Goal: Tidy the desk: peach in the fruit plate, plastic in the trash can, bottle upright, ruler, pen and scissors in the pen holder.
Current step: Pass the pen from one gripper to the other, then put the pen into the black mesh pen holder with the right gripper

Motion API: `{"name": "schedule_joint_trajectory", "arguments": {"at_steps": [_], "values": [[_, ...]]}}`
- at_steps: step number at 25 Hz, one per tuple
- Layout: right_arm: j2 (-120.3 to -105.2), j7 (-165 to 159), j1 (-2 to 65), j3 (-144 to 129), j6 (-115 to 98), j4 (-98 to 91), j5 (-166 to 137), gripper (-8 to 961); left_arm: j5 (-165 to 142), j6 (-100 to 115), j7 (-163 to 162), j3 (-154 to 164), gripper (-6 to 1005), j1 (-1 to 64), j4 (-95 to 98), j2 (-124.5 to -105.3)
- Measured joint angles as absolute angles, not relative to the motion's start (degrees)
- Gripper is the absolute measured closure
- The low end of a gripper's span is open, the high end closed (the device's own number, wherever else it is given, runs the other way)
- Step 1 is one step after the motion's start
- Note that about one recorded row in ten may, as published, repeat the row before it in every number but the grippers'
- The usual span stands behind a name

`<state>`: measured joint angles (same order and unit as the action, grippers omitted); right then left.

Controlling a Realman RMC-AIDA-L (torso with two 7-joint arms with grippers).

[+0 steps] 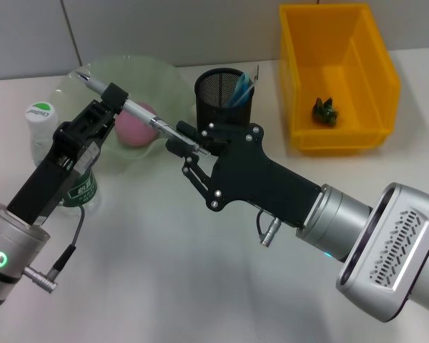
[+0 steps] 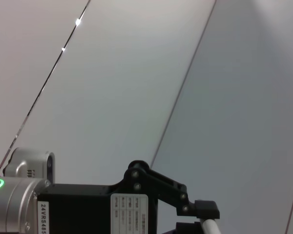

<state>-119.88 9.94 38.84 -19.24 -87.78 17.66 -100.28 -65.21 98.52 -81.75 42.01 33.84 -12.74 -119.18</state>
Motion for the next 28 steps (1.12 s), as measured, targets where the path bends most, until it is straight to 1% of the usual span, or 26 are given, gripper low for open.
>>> {"name": "schedule_joint_trajectory", "arguments": {"at_steps": [13, 19, 23, 28], "values": [[-119.88, 10.26, 38.56, -19.26, -87.96, 17.68, -100.28, 789, -67.61, 98.78, -81.31, 41.8, 802, 34.28, -10.63, -119.19], [-119.88, 10.47, 38.35, -19.03, -88.25, 17.82, -100.29, 827, -67.85, 98.63, -81.6, 41.75, 612, 33.93, -9.96, -119.18], [-119.88, 10.53, 38.06, -18.48, -88.42, 17.85, -100.29, 826, -67.87, 99.05, -81.19, 41.74, 350, 33.01, -8.76, -119.18], [-119.88, 10.24, 36.48, -15.62, -91.63, 18.19, -100.28, 825, -67.99, 99.58, -78.21, 42.14, 329, 32.24, -7.81, -119.18]]}}
